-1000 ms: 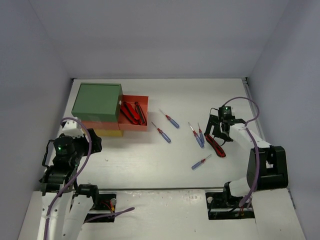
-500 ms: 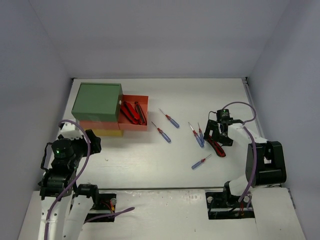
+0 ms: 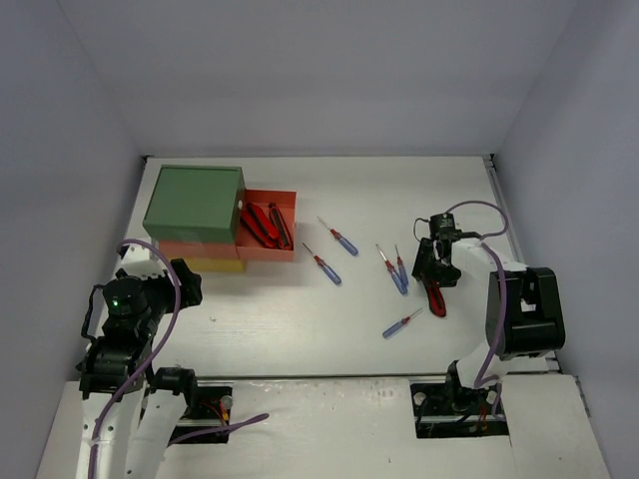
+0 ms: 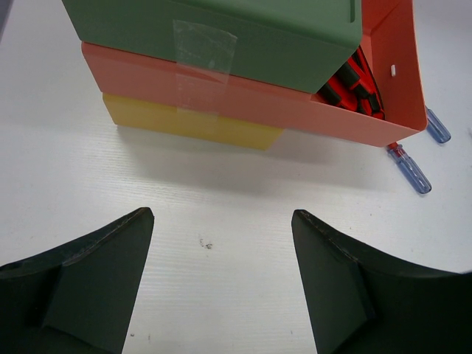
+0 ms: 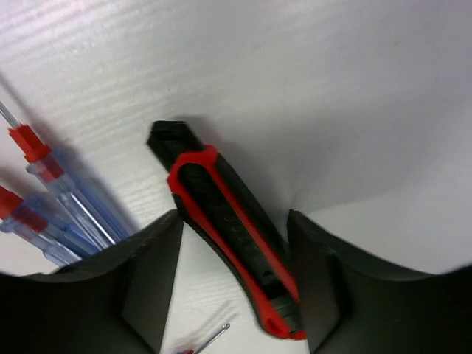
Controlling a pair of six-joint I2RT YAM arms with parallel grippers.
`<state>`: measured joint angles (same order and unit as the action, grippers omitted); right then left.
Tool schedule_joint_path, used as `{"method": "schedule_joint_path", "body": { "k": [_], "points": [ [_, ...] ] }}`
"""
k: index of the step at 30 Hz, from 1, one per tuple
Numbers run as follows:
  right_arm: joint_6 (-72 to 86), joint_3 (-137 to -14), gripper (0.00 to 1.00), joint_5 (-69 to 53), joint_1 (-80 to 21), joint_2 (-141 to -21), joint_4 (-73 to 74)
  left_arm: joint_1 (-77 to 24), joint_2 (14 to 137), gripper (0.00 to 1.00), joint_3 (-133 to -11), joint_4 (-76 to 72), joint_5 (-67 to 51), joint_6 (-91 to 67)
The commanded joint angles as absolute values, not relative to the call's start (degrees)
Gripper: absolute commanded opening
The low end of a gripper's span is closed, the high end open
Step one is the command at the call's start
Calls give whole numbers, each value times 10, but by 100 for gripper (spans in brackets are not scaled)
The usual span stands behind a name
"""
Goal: Sort the tools into containers
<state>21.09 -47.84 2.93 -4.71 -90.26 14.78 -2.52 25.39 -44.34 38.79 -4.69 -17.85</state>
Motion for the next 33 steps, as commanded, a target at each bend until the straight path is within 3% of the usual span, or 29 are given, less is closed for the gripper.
{"method": "schedule_joint_path", "body": {
  "k": [1, 5, 7, 13, 18, 33],
  "points": [
    [218, -527, 37, 58, -40, -917, 149, -25, 267, 73, -454, 358, -51, -185],
    [214, -534, 7, 73, -39, -915, 147, -25, 269, 73, -454, 358, -52, -185],
    [211, -536, 0, 102, -42, -895, 147, -25, 270, 73, -454, 358, -52, -185],
    [204, -595, 0, 101, -72, -794, 151, -24, 276, 73, -455, 357, -53, -185],
    [245, -700, 0, 56, -180, -787, 148, -23, 280, 73, -455, 358, -53, -185],
    [350, -1017, 0, -26, -405, -1055, 12, -20, 280, 73, -454, 358, -42, -185]
  ]
}}
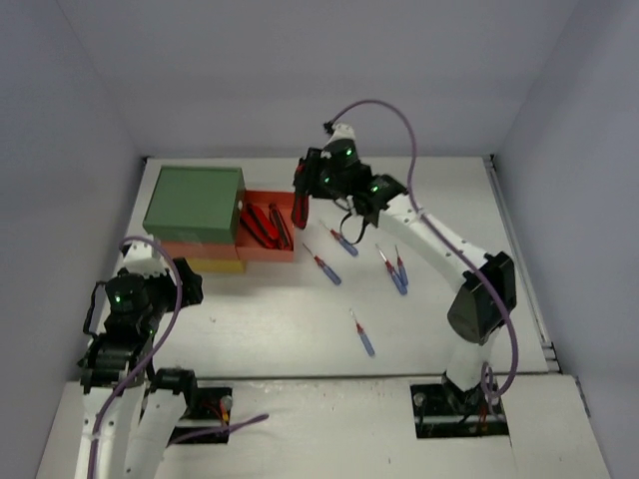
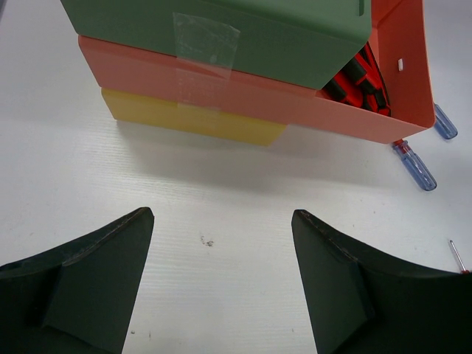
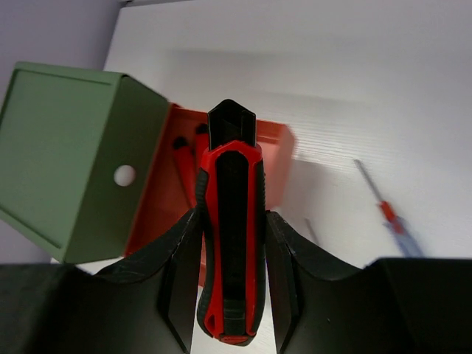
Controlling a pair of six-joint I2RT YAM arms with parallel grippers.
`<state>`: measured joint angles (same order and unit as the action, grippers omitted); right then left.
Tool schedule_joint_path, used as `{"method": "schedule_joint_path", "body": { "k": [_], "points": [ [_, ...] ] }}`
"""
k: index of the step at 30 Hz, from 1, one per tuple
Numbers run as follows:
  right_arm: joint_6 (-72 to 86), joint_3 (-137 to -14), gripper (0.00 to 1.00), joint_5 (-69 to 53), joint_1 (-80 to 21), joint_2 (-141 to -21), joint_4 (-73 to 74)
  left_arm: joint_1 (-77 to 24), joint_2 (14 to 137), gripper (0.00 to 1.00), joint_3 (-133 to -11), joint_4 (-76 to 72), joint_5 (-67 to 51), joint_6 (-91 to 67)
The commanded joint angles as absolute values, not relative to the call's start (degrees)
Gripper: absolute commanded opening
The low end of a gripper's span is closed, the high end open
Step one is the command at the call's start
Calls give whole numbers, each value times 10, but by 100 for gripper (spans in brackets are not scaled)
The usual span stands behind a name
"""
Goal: Sort the tools into containers
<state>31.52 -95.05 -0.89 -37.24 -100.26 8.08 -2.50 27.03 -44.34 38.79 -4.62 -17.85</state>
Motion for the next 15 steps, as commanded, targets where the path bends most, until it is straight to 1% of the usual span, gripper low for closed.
{"method": "schedule_joint_path", "body": {
  "k": [1, 4, 8, 15],
  "points": [
    [354, -1041, 0, -28, -414, -1074, -5, -20, 281, 73, -455, 358, -43, -185],
    [339, -1092, 1, -31, -428, -1129, -22, -19, 282, 73, -455, 358, -44, -185],
    [279, -1149, 1, -60, -431, -1195, -21, -19, 281, 73, -455, 358, -43, -185],
    [140, -1145, 0, -67, -430, -1196, -18, -19, 280, 73, -455, 358, -43, -185]
  ]
}}
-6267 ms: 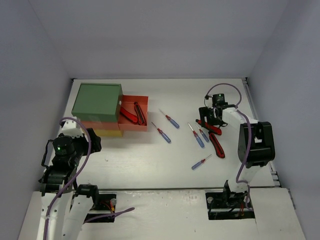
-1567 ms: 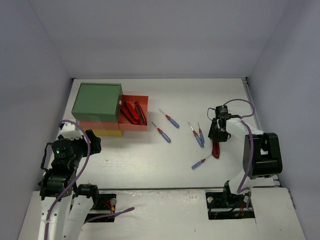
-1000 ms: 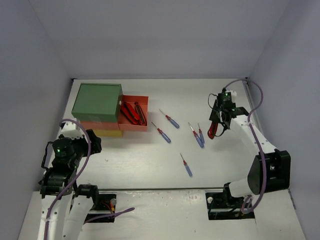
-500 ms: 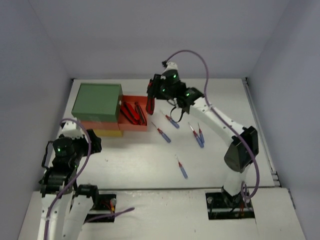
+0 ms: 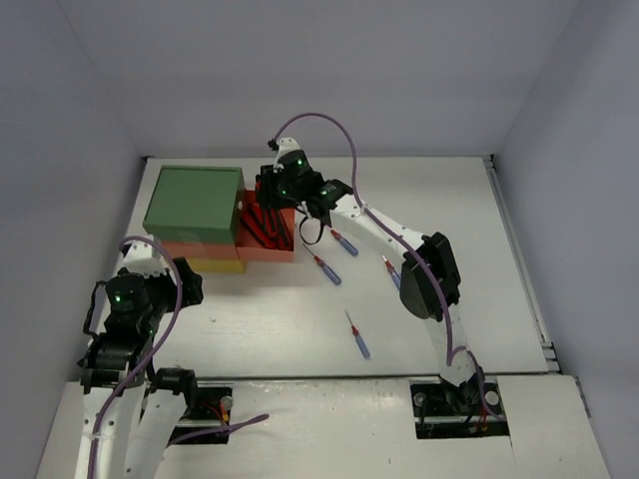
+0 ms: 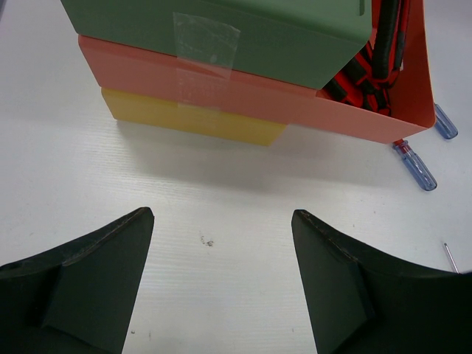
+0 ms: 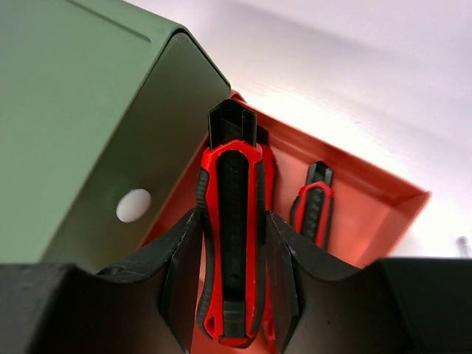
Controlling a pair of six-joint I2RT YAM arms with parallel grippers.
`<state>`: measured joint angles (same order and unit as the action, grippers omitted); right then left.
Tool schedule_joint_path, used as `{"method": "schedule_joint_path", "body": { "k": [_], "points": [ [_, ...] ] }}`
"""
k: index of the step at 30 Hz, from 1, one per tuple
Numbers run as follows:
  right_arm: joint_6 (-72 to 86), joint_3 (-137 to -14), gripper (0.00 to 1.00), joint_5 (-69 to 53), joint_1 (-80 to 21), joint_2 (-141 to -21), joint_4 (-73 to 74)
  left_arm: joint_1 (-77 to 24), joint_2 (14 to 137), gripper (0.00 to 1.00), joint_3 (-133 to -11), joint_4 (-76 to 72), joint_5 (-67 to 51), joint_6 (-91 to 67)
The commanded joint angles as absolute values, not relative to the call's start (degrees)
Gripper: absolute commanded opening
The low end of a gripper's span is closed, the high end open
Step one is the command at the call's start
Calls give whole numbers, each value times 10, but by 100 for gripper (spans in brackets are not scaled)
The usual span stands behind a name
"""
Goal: Sort the tools into containers
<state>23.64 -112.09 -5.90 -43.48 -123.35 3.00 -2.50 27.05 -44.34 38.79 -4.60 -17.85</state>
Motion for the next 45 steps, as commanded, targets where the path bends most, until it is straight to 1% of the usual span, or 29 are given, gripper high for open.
{"method": "schedule_joint_path", "body": {
  "k": [1, 5, 10, 12, 13, 17, 19, 24, 26, 28, 31, 33, 37, 43, 45],
  "points": [
    [126, -1140, 0, -65, -429, -1191, -17, -19, 281, 73, -456, 358, -44, -185],
    [77, -1133, 9, -63, -429, -1185, -12, -19, 282, 73, -455, 358, -46, -185],
    [60, -1132, 11, -73, -429, -1197, -3, -19, 283, 73, -456, 357, -45, -185],
    [60, -1128, 15, -68, -429, -1202, -3, -19, 285, 73, -455, 358, -45, -185],
    [60, -1126, 19, -66, -429, -1203, -3, -19, 286, 73, -456, 358, -45, -185],
    [60, -1114, 47, -54, -429, -1204, -3, -19, 287, 73, -456, 358, -46, -185],
    [60, -1110, 54, -54, -429, -1198, -2, -19, 288, 73, -456, 357, -44, -184],
    [56, -1104, 69, -57, -430, -1158, 7, -19, 298, 73, -474, 361, -37, -178],
    [52, -1092, 70, -51, -428, -1134, 13, -20, 306, 73, -501, 366, -29, -178],
    [57, -1068, 70, -27, -420, -1097, 13, -20, 329, 73, -558, 367, -22, -180],
    [86, -1016, 66, -14, -392, -1062, 13, -19, 379, 73, -633, 367, -1, -187],
    [114, -980, 63, -13, -361, -1036, 12, -19, 435, 73, -691, 368, 24, -190],
    [137, -910, 61, -28, -320, -1002, 12, -19, 577, 73, -784, 367, 48, -190],
    [141, -841, 61, -38, -306, -1003, 8, -5, 742, 73, -902, 364, 52, -172],
    [144, -827, 61, -44, -306, -1014, 5, 26, 779, 74, -921, 359, 35, -162]
  ]
}}
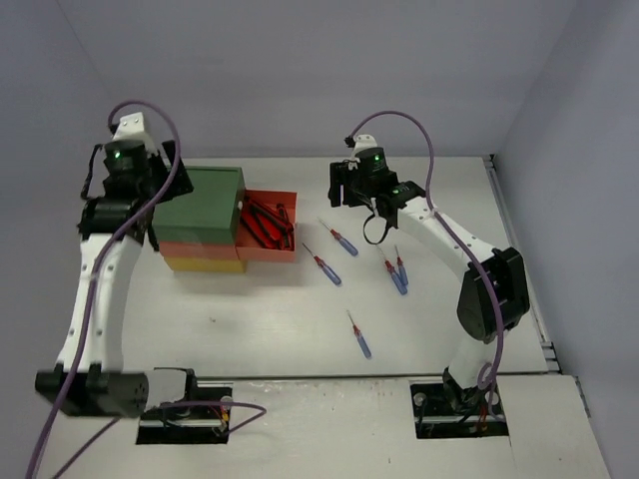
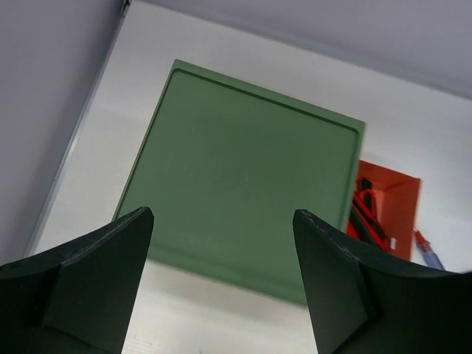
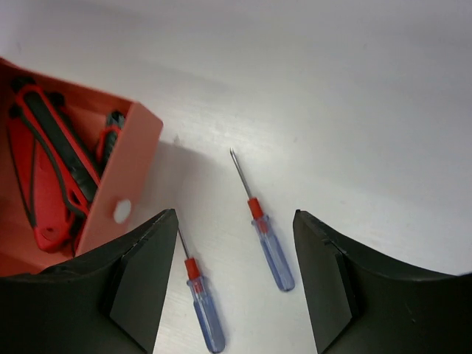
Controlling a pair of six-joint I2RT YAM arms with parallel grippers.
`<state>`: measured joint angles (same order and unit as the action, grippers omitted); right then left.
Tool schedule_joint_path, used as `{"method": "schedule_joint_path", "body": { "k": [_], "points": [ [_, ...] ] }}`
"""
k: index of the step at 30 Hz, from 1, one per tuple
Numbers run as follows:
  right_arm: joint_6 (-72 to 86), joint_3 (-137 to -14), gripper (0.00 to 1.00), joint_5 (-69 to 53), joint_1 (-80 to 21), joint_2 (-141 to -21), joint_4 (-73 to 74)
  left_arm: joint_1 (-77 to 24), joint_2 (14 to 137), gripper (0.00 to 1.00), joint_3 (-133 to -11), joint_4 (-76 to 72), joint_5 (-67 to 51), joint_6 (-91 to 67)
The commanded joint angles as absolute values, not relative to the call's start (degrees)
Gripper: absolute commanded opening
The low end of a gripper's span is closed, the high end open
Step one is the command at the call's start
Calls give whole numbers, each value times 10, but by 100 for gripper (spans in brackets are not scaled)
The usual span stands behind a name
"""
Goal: Sort the tools into containers
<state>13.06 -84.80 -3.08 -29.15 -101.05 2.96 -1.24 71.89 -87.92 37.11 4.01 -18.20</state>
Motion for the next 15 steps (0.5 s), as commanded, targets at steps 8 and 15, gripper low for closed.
{"method": "schedule_joint_path", "body": {
  "k": [8, 15],
  "points": [
    [160, -817, 59, -88, -309, -1084, -52, 101, 878, 74, -951, 331, -76, -129],
    [161, -871, 58, -105, -351, -1142, -61, 101, 878, 74, -888, 280, -121, -120]
  ]
}}
